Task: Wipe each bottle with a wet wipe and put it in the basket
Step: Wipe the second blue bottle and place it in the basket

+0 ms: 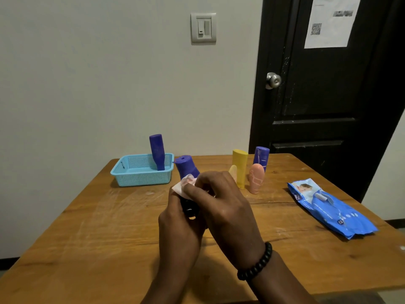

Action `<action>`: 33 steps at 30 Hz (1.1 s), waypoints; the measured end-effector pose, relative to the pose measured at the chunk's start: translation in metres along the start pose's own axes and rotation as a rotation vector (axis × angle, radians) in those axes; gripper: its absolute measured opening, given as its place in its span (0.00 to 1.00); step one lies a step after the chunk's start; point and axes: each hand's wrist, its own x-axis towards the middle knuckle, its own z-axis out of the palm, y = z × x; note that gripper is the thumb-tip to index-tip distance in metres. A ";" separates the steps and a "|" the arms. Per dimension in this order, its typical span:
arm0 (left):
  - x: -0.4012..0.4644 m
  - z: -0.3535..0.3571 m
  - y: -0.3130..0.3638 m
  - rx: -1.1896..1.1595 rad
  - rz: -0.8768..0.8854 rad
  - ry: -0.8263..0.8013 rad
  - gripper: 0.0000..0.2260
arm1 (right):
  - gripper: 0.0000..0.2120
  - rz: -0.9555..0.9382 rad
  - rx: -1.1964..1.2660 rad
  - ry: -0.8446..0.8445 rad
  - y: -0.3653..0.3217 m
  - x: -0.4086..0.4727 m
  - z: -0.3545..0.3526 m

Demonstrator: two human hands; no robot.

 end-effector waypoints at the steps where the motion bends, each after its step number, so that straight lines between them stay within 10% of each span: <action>1: 0.000 0.001 0.000 -0.019 -0.006 0.008 0.23 | 0.21 -0.001 0.004 -0.007 -0.001 0.000 0.000; 7: -0.003 0.003 -0.013 0.106 0.127 0.020 0.26 | 0.16 0.053 -0.026 0.049 0.003 0.008 -0.004; 18: 0.006 -0.001 -0.040 0.517 0.328 0.139 0.25 | 0.17 -0.013 -0.180 -0.436 0.003 0.043 -0.020; 26: -0.001 -0.005 -0.033 0.268 0.162 0.084 0.22 | 0.09 0.659 0.556 -0.109 0.040 0.047 -0.036; 33: -0.001 -0.004 -0.031 0.308 0.266 0.079 0.28 | 0.13 0.343 0.301 -0.203 0.025 0.031 -0.029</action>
